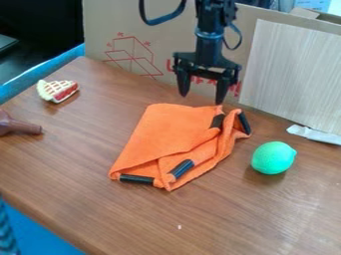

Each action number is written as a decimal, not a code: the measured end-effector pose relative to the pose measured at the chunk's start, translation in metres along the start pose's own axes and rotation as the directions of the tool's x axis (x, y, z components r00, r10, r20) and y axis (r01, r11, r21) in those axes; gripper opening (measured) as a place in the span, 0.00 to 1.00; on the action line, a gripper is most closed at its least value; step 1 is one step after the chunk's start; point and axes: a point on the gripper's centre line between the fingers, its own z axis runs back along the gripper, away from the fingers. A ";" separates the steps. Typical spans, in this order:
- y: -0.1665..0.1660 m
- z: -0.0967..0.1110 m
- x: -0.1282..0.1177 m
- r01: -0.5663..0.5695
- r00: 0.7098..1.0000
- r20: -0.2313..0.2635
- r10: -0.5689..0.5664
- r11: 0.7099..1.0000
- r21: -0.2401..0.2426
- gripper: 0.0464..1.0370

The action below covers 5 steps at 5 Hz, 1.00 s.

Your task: Unfold the cloth from top right to bottom left

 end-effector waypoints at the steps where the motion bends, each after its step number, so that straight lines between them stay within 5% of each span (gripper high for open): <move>1: 0.002 0.000 0.001 -0.012 1.000 -0.009 0.012 1.000 0.014 0.96; 5: -0.024 -0.038 0.001 0.028 0.998 -0.049 -0.026 0.999 0.041 0.96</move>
